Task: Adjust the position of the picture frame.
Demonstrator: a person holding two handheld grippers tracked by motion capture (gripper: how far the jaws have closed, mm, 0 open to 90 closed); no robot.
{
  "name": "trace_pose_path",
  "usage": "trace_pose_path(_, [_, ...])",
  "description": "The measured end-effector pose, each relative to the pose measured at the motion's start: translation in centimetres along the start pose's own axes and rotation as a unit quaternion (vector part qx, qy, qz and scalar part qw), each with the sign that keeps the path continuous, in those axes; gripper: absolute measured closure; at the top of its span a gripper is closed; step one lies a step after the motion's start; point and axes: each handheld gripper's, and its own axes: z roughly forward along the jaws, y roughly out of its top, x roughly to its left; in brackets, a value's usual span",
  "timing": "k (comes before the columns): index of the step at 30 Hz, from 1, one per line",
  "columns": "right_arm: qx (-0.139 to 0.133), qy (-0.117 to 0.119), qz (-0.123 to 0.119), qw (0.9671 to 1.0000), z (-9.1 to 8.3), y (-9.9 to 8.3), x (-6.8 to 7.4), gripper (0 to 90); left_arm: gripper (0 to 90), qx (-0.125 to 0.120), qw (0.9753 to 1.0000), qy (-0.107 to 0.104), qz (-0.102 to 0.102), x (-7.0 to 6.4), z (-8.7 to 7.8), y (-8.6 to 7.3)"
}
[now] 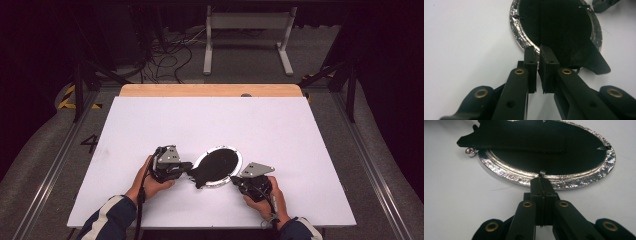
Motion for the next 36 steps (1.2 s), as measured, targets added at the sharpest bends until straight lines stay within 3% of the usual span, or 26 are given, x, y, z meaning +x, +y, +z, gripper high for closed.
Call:
trace_pose_path(2, [-0.001,-0.003,0.003,1.0000,0.0,0.0,0.2,90.0,85.4,0.001,0.9999,-0.010,-0.005,0.1,-0.2,-0.2])
trace_pose_path(4, [-0.001,-0.003,-0.002,1.0000,0.1,0.1,0.5,90.0,85.4,-0.002,0.9994,-0.035,-0.010,0.0,-0.3,-0.3])
trace_pose_path(8, [0.000,-0.002,-0.002,1.0000,0.1,0.1,0.6,90.0,84.0,0.002,0.9983,-0.057,0.013,-0.9,-0.3,-0.2])
trace_pose_path(9, [-0.001,-0.002,0.001,1.0000,0.1,0.1,0.6,90.0,85.5,0.016,0.9977,-0.063,0.016,-1.2,-0.2,-0.2])
trace_pose_path(11, [-0.001,-0.002,-0.001,1.0000,0.2,0.1,0.6,90.0,85.6,0.045,0.9970,-0.029,0.056,-2.1,0.0,-0.3])
trace_pose_path(12, [-0.001,-0.001,0.000,1.0000,0.2,0.1,0.6,90.0,84.7,0.044,0.9970,-0.026,0.059,-2.2,-0.3,-0.4])
trace_pose_path(15, [-0.001,-0.003,-0.006,1.0000,0.2,0.1,0.6,90.0,84.9,0.021,0.9988,-0.027,0.035,-1.6,-1.0,-0.5])
trace_pose_path(16, [-0.001,-0.003,-0.007,1.0000,0.2,0.1,0.6,90.0,85.0,0.010,0.9994,-0.017,0.028,-1.2,-1.2,-0.5])
trace_pose_path(20, [-0.001,-0.002,-0.006,1.0000,0.2,0.1,0.6,90.0,86.3,-0.002,0.9999,-0.002,0.011,-0.3,-1.2,-0.5])
trace_pose_path(27, [0.001,0.003,-0.004,1.0000,0.2,0.1,0.5,90.0,88.2,0.003,1.0000,0.000,0.000,0.2,0.4,0.1])
trace_pose_path(28, [0.010,0.038,0.000,0.9992,0.1,0.3,0.3,90.0,89.5,0.001,1.0000,-0.006,-0.002,0.2,0.5,0.2])
trace_pose_path(34, [0.014,0.052,-0.008,0.9985,0.0,0.3,1.2,90.0,89.8,0.005,1.0000,-0.004,0.003,0.1,0.5,0.2])
trace_pose_path(36, [0.013,0.054,-0.009,0.9984,0.1,0.3,1.5,89.7,88.7,0.025,0.9997,0.002,0.000,0.4,0.9,0.2])
